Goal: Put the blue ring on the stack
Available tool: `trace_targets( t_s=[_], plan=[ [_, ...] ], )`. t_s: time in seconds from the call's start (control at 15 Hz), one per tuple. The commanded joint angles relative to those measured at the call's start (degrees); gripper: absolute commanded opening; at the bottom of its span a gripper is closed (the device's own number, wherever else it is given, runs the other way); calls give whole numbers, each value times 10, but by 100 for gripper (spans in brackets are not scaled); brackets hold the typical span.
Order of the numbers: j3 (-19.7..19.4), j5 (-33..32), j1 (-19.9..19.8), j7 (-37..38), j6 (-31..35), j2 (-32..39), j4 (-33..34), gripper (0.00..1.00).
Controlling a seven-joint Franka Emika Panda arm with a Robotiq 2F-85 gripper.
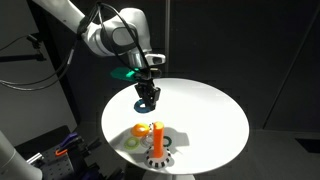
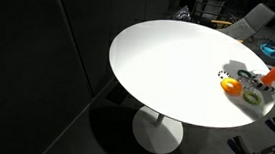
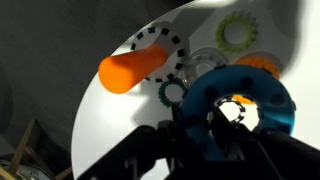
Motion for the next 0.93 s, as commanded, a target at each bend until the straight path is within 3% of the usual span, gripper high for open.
trace_targets(
  t_s=[0.0,0.87],
  plan=[
    [-9,-11,-16,9,-31,-9,25,10],
    [-53,-26,-67,4,-47,-17,36,10]
  ],
)
